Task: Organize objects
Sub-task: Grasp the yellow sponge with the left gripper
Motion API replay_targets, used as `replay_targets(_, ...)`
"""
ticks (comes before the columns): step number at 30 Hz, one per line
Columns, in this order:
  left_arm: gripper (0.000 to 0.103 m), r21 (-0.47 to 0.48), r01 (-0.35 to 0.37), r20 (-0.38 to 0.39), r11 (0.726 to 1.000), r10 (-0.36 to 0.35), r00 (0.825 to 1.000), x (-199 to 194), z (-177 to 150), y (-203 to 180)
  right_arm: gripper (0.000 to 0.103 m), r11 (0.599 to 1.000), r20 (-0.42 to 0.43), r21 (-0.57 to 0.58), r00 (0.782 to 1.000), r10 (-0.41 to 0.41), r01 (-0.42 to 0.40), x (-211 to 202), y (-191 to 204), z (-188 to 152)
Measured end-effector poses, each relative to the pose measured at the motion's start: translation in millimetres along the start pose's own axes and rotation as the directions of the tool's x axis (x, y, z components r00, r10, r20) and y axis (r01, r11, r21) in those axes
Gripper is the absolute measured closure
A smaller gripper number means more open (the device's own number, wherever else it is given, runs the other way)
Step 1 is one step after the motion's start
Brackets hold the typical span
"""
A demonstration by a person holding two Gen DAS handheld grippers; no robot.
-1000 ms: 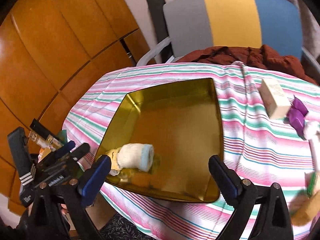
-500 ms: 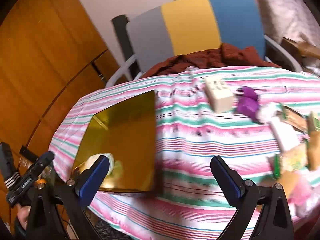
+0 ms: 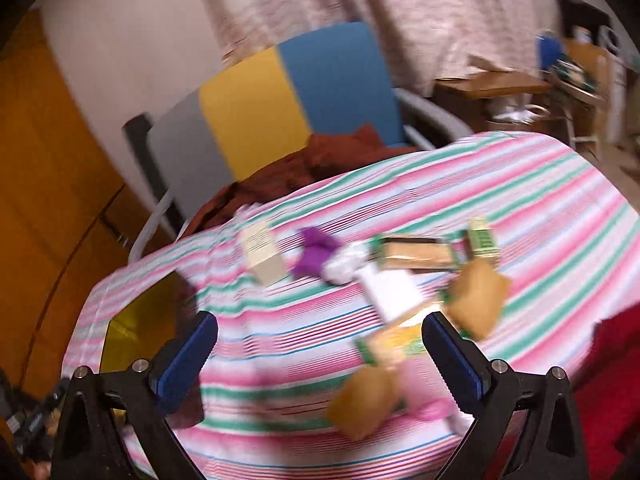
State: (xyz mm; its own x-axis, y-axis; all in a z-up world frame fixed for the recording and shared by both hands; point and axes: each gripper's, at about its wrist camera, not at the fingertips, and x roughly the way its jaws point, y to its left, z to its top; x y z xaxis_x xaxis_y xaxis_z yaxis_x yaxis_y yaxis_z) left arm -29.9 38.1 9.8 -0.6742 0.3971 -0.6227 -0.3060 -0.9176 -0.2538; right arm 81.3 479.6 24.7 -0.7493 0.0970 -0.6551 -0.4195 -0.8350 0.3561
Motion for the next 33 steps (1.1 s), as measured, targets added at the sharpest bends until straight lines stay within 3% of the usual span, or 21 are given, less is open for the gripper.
replay_targets(3,0.022,0.031,0.102,-0.041,0.994,-0.101,0.994,9.1,-0.9,-18.8,0.000,0.998,0.002,0.060,1.000,-0.015,0.015,-0.5,-22.7,3.0)
replay_targets(7,0.022,0.108,0.235,-0.127,0.966,-0.221,0.967,26.5,-8.0,-60.1,0.000,0.993,-0.002,0.118,1.000,-0.026,0.026,7.0,-40.7,-2.8)
replay_targets(9,0.031,0.151,0.286,-0.168,0.946,-0.261,0.951,35.2,-12.9,-84.8,0.000,0.989,-0.023,0.145,1.000,-0.020,0.023,14.7,-49.1,-8.0)
replay_targets(14,0.033,0.258,0.427,-0.271,0.867,-0.360,0.893,53.7,-31.2,-155.9,0.000,0.983,-0.070,0.184,0.998,0.006,0.007,28.4,-60.9,-23.5)
replay_targets(16,0.033,0.301,0.473,-0.305,0.828,-0.386,0.871,60.0,-40.1,-182.8,0.000,0.974,-0.046,0.224,0.998,0.050,-0.039,26.1,-68.2,-22.9)
replay_targets(20,0.033,0.379,0.521,-0.356,0.764,-0.400,0.845,73.7,-56.0,-226.1,0.000,0.947,-0.058,0.306,0.991,0.120,-0.097,30.8,-82.3,-26.1)
replay_targets(24,0.034,0.422,0.549,-0.405,0.722,-0.392,0.826,91.9,-71.4,-258.5,0.000,0.932,-0.035,0.336,0.987,0.160,-0.139,29.2,-88.1,-28.3)
replay_targets(28,0.041,0.441,0.565,-0.447,0.697,-0.376,0.812,114.4,-83.1,-282.1,0.000,0.918,-0.024,0.364,0.984,0.178,-0.157,29.0,-92.8,-28.4)
replay_targets(33,0.045,0.425,0.582,-0.492,0.694,-0.363,0.791,141.3,-91.1,-303.7,0.000,0.917,-0.041,0.370,0.984,0.176,-0.149,32.5,-92.3,-27.5)
